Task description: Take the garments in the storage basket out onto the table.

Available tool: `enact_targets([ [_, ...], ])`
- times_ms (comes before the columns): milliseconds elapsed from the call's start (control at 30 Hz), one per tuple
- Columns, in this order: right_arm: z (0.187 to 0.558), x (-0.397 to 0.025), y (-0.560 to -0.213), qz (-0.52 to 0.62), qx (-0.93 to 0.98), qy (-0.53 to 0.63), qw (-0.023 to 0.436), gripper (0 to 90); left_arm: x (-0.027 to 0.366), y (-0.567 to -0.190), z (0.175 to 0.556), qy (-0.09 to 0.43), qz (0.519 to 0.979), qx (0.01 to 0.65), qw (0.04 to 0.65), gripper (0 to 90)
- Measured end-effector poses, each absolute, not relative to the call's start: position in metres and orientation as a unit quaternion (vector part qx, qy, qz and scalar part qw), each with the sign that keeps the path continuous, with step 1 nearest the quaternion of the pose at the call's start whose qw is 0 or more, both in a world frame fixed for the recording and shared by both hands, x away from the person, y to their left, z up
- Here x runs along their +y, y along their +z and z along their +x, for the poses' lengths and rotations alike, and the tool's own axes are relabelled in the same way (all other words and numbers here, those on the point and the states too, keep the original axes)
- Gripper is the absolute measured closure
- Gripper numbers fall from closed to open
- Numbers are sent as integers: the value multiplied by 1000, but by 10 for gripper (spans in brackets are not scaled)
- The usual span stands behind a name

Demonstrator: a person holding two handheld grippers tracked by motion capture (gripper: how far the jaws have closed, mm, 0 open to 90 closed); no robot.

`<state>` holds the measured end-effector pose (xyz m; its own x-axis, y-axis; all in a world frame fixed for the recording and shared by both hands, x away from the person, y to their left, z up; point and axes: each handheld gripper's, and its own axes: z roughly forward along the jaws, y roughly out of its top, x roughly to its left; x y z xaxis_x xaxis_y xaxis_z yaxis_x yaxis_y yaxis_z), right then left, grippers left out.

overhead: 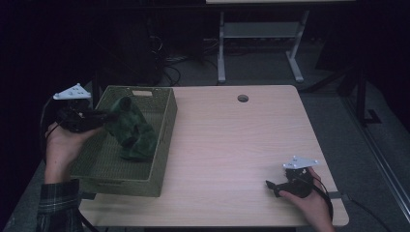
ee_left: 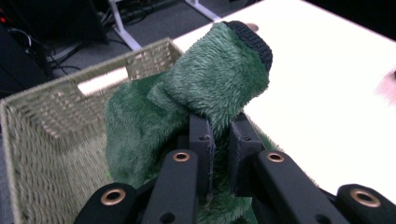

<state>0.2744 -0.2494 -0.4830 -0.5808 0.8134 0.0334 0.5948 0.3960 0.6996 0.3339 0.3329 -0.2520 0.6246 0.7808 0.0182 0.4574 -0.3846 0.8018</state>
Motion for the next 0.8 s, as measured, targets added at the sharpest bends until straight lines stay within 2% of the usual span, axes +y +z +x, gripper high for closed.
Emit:
enact_targets([
  [400,274,-249,-483,429,820,343,159,7,314,-207,333,220,800,353,432,822],
  [800,275,-249,-483,429,820,343,160,7,277,-179,339,198,804,307,470,823],
])
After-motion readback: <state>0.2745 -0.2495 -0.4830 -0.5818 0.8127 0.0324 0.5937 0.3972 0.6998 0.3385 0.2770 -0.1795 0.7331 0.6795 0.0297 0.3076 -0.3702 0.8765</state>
